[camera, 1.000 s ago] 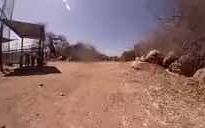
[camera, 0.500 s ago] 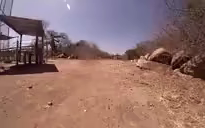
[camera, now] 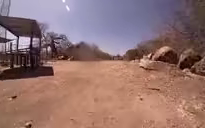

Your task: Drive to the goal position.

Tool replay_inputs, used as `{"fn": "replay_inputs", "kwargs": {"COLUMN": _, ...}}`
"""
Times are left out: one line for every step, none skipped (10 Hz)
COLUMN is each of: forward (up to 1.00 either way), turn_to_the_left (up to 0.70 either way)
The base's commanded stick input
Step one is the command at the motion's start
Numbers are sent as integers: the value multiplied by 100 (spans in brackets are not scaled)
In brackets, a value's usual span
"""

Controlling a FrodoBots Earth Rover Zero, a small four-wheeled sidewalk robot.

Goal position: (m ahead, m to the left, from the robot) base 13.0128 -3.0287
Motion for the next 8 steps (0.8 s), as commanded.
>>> {"fn": "replay_inputs", "kwargs": {"forward": 100, "turn_to_the_left": 0}}
{"fn": "replay_inputs", "kwargs": {"forward": 100, "turn_to_the_left": 0}}
{"fn": "replay_inputs", "kwargs": {"forward": 100, "turn_to_the_left": 0}}
{"fn": "replay_inputs", "kwargs": {"forward": 100, "turn_to_the_left": 0}}
{"fn": "replay_inputs", "kwargs": {"forward": 100, "turn_to_the_left": 0}}
{"fn": "replay_inputs", "kwargs": {"forward": 100, "turn_to_the_left": 0}}
{"fn": "replay_inputs", "kwargs": {"forward": 100, "turn_to_the_left": 0}}
{"fn": "replay_inputs", "kwargs": {"forward": 100, "turn_to_the_left": 0}}
